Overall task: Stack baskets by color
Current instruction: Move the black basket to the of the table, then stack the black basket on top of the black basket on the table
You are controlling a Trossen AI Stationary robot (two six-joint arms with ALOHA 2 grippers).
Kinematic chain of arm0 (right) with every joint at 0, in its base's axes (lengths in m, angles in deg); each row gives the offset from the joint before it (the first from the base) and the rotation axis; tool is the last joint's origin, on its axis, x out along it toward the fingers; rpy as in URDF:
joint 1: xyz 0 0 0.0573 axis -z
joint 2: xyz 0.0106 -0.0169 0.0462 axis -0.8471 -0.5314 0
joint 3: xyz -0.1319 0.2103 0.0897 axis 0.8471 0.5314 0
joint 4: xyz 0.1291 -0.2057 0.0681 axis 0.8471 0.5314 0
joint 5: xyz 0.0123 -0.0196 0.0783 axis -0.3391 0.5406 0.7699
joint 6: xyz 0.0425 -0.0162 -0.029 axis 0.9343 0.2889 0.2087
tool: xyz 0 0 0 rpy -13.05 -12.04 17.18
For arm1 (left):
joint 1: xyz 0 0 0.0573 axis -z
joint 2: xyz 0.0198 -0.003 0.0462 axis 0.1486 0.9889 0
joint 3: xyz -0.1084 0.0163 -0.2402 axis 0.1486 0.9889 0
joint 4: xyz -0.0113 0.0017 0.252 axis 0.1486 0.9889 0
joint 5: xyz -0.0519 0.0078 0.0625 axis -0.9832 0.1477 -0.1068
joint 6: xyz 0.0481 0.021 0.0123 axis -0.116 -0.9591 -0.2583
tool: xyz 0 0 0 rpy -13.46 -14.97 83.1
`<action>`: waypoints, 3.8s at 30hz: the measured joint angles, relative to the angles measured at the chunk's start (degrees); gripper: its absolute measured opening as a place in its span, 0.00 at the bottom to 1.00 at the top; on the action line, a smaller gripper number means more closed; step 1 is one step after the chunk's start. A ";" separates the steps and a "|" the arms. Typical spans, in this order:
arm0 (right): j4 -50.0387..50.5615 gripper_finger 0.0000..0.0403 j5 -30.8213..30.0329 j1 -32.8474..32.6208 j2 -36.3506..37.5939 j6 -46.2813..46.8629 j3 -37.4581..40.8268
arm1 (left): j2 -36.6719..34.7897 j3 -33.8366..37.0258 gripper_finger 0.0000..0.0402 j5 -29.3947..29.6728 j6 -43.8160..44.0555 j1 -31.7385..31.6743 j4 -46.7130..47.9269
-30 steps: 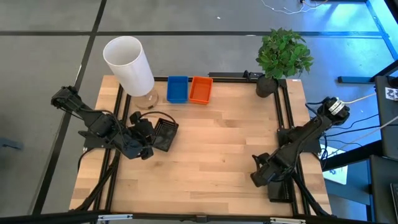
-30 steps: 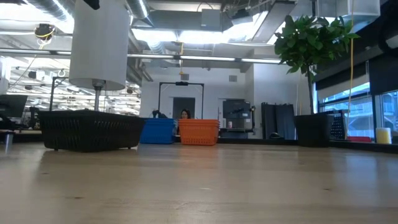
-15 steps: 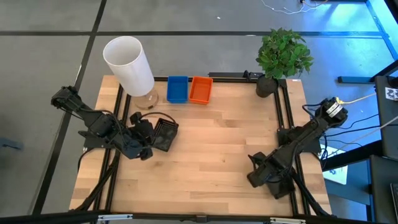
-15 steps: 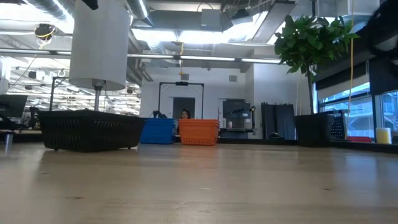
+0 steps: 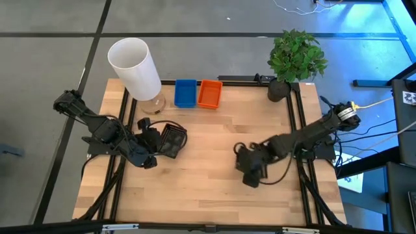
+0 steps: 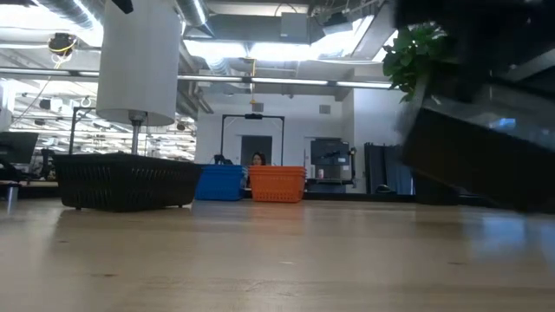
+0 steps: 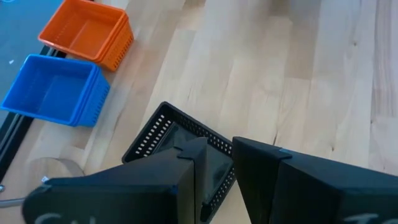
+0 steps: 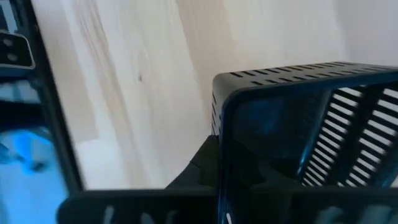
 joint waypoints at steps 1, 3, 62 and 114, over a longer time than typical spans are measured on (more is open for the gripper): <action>0.67 0.00 0.04 1.13 -1.05 -4.33 -1.62 | 0.00 0.00 0.17 0.02 -0.02 0.00 0.00; 2.06 0.00 0.16 3.14 -3.51 -13.37 -5.10 | 0.00 0.00 0.17 0.02 -0.06 -0.02 0.04; 10.31 0.15 -4.52 9.34 -37.17 -75.44 -40.42 | 0.00 0.00 0.17 -2.54 -0.02 -0.02 2.80; 31.44 0.20 -11.61 5.03 -26.41 -30.39 -69.67 | 4.68 -0.02 0.05 -13.03 -35.98 -3.16 -5.93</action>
